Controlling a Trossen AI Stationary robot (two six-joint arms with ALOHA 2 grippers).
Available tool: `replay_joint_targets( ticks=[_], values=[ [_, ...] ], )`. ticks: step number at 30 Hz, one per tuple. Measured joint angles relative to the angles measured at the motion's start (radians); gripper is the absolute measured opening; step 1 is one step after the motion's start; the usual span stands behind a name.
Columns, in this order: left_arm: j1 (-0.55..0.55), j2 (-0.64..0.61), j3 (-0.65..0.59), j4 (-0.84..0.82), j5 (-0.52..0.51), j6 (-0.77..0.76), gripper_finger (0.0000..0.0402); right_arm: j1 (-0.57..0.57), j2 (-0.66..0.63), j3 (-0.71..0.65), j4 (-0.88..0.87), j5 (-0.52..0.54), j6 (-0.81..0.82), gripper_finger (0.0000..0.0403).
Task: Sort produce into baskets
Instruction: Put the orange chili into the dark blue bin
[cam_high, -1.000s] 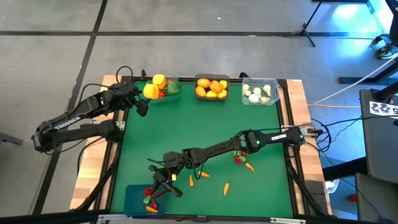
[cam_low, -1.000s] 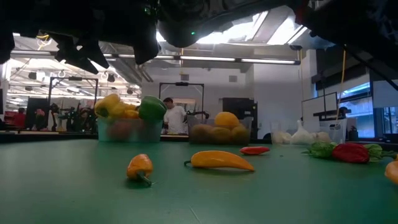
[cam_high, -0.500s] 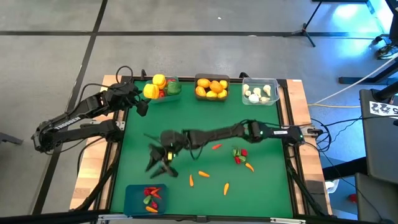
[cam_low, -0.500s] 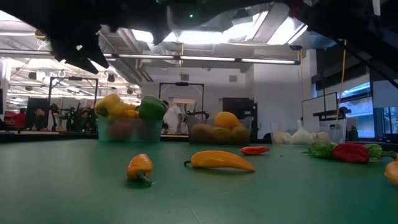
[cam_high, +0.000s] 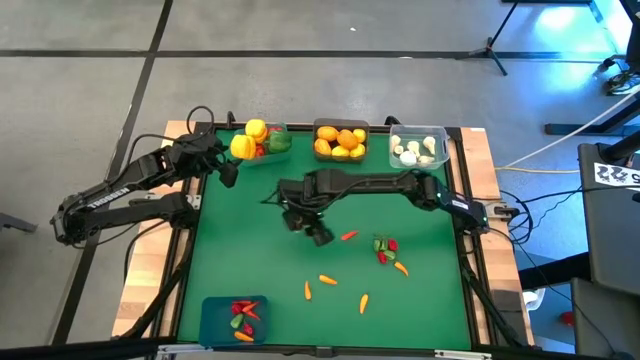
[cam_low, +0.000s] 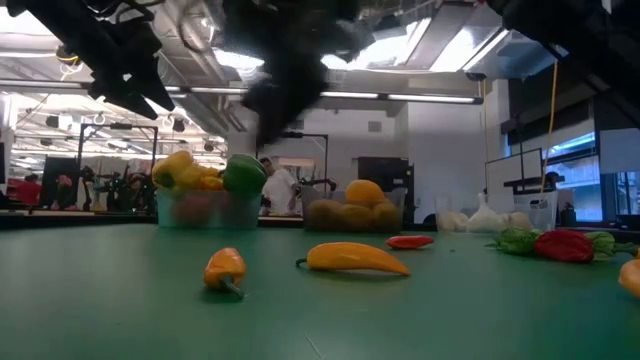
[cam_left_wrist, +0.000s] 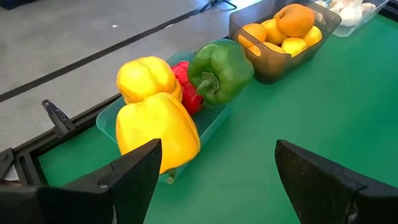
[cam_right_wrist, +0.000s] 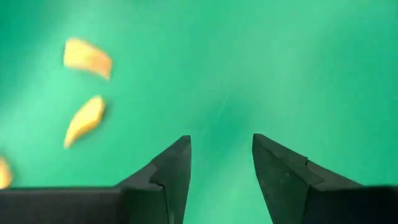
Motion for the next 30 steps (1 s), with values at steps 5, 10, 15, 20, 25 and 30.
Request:
replay_joint_targets(
  ticks=[5, 10, 15, 20, 25, 30],
  values=[
    [0.000, 0.000, 0.000, -0.001, 0.000, 0.031, 0.0308, -0.002, -0.006, -0.001, -0.254, 0.062, -0.004, 0.0167],
    [0.000, 0.000, 0.000, -0.002, 0.000, 0.057, 0.0308, -0.009, -0.034, -0.032, -0.321, 0.062, 0.024, 0.0167],
    [0.000, 0.000, 0.000, -0.002, 0.000, 0.072, 0.0308, -0.030, -0.232, -0.257, -0.258, 0.104, 0.032, 0.0167],
    [0.000, 0.000, 0.000, -0.001, 0.000, 0.077, 0.0308, -0.050, -0.533, -0.698, 0.033, 0.144, 0.102, 0.0167],
    [0.000, 0.000, 0.000, 0.000, 0.000, 0.070, 0.0308, -0.020, -0.753, -1.089, 0.412, 0.180, 0.187, 0.0167],
    [0.000, 0.000, 0.000, 0.005, 0.001, 0.050, 0.0308, 0.027, -0.771, -1.229, 0.645, 0.151, 0.313, 0.0167]
  ],
)
